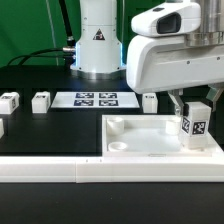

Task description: Assemble square table

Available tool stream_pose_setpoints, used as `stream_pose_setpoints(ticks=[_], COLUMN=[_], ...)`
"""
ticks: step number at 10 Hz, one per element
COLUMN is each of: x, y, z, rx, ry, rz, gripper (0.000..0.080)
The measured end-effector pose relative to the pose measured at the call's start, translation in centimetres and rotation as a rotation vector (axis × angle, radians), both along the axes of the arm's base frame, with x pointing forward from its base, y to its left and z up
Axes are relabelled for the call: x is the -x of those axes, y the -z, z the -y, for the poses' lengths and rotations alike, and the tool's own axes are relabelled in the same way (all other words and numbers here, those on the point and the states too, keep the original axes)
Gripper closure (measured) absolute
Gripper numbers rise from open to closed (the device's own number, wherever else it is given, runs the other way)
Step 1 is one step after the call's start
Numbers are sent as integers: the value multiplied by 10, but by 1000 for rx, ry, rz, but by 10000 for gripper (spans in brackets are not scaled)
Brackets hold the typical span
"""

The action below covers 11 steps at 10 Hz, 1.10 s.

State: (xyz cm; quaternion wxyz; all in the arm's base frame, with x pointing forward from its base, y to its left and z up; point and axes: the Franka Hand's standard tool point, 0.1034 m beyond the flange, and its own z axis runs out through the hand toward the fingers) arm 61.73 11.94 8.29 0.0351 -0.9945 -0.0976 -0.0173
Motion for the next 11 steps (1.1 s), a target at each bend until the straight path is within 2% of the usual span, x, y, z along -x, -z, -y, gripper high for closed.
stream_pose_setpoints(ticks=[2, 11], x=[-1, 0], y=[0, 2], z=[1, -5], rx=[-9, -58], ry=[81, 1095], rz=[1, -53], gripper=[506, 506])
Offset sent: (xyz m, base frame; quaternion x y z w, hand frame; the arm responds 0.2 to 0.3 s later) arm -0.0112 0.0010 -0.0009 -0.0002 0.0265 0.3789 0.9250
